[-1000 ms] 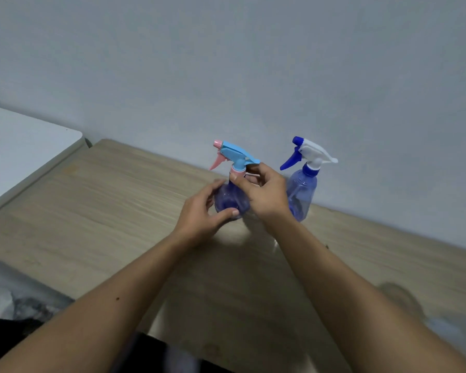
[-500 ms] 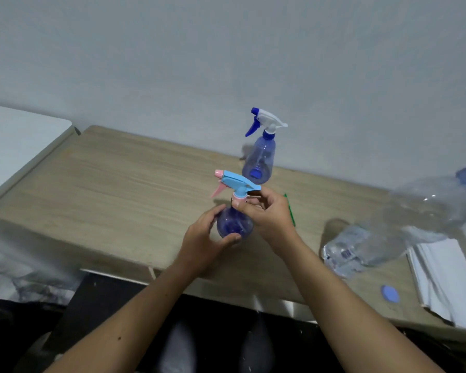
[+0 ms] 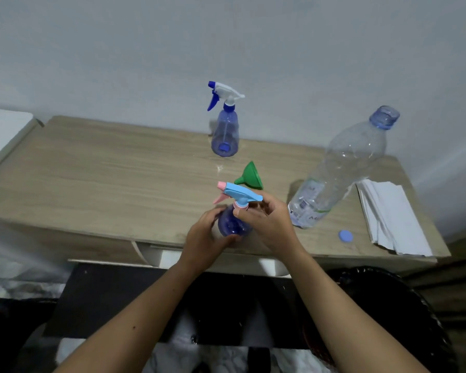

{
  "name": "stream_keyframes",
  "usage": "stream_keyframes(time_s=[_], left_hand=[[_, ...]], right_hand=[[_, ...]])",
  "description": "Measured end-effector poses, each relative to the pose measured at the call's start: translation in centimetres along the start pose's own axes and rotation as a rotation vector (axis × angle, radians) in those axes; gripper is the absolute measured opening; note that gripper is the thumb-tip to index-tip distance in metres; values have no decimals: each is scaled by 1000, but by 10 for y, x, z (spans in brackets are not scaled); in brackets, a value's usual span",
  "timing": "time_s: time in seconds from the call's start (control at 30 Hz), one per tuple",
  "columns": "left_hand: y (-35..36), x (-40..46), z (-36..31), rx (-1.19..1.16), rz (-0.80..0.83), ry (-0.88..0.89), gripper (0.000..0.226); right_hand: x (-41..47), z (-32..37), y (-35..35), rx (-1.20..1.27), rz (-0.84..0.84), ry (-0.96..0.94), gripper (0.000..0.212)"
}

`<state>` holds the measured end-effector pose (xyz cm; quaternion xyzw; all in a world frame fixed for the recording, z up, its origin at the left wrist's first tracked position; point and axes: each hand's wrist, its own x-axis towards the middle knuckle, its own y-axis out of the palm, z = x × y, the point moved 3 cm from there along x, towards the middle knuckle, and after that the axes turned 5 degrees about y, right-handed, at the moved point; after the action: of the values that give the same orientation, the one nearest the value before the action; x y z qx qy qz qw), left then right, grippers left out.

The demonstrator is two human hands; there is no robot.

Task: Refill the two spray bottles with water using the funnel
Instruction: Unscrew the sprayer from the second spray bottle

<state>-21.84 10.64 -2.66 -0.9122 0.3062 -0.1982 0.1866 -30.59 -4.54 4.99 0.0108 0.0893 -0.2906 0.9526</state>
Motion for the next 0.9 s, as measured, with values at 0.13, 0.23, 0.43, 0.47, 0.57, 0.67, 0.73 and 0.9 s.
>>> stream_keyframes(time_s=[0.13, 0.23, 0.43, 0.47, 0.57, 0.67, 0.73, 0.9], left_hand=[[2, -1, 0, 6, -4, 19, 80], [2, -1, 1, 15, 1, 17, 82], [3, -2, 2, 5, 11, 53, 85], [3, -2, 2, 5, 6, 56, 85], [3, -4, 1, 22, 13, 77, 87], [1, -5, -2, 32, 31, 98, 90], [1, -5, -2, 32, 32, 115, 90], [3, -3, 0, 29, 42, 122, 91]], right_hand=[[-7, 8, 1, -62, -70, -45, 46], [-8, 18, 0, -184, -136, -93, 38], [-9, 25, -2, -438, -159, -159, 32], [-9, 28, -3, -478, -149, -182, 32], [-7, 32, -6, -577, -87, -229, 28], [-10, 38, -5, -684, -18, -270, 27], [-9, 39, -4, -719, 12, -270, 30], [-7, 40, -2, -663, 13, -207, 44]])
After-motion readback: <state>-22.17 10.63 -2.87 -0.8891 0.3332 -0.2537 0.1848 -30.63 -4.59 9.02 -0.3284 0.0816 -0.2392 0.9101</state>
